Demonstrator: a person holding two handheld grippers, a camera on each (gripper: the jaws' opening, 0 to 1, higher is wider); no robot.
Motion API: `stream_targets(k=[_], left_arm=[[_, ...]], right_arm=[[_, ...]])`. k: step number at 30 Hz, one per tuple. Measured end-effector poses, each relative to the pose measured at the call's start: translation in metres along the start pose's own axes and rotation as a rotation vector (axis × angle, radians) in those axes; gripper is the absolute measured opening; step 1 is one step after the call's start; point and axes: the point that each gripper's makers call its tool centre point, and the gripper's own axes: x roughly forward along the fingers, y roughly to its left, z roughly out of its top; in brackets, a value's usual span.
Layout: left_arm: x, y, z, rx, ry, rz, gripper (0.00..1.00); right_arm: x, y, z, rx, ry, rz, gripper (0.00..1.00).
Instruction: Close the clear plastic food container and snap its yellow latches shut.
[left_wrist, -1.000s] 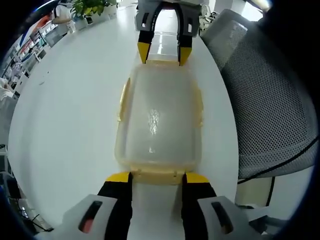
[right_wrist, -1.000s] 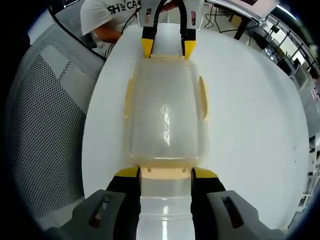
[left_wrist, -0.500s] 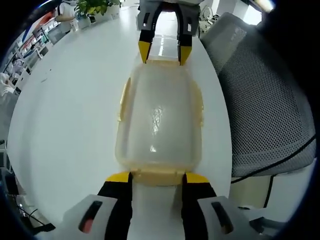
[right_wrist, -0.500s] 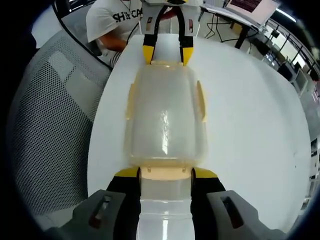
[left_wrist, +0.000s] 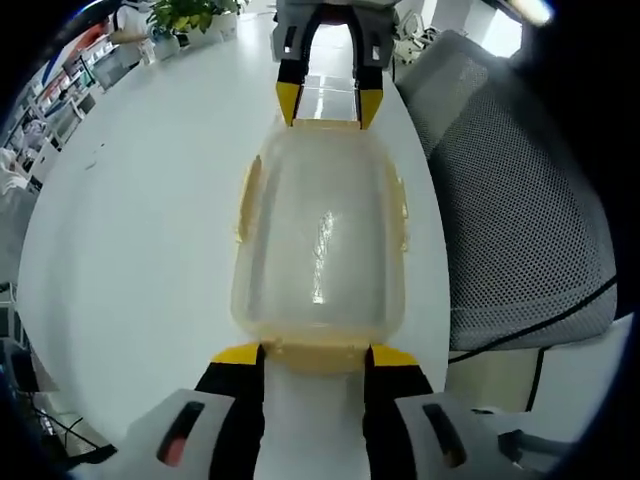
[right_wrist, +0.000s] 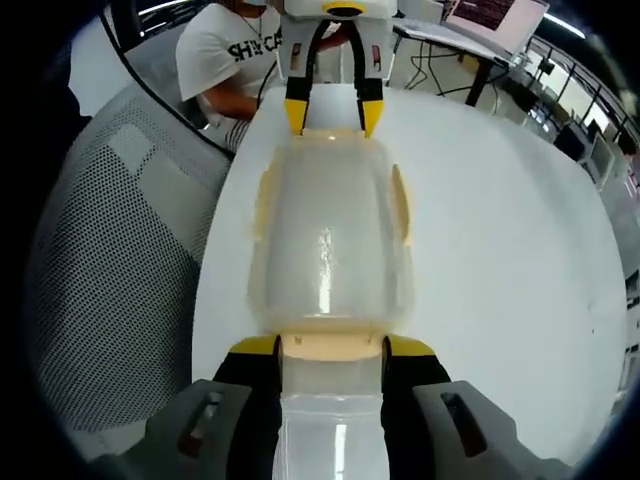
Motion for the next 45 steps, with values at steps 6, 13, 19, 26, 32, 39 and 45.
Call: stream_targets(k=[6,13,19,26,32,39,45], left_arm=[[-0.010,0.005,0.007,-0.003,-0.004,0.011,0.33],[-0.020,0.007,0.011,-0.003,-0.001,0.012,0.33],[-0.030,0.008,0.015,-0.008,-0.006,0.011,0.33],[-0.036,0.013,0.017,-0.011,-0.001,0.018,0.33],[-0.041,0.017,0.020,-0.009,-0.006,0.029,0.33],[-0.042,0.021,0.024,-0.007,-0.018,0.052,0.33],[-0.042,0.020,0.028,-0.010,-0.026,0.051,0.33]], right_arm=[[-0.012,-0.004,0.003,0.005,-0.010,0.011,0.35],[-0.019,-0.005,0.006,0.000,-0.013,0.007,0.35],[-0.029,-0.008,0.011,-0.009,-0.016,0.004,0.35],[-0.039,-0.015,0.016,-0.009,-0.017,-0.002,0.35],[-0.042,-0.017,0.016,-0.006,-0.014,-0.013,0.35],[-0.044,-0.020,0.013,-0.003,-0.008,-0.029,0.35],[-0.047,-0.020,0.011,-0.005,-0.001,-0.027,0.35]])
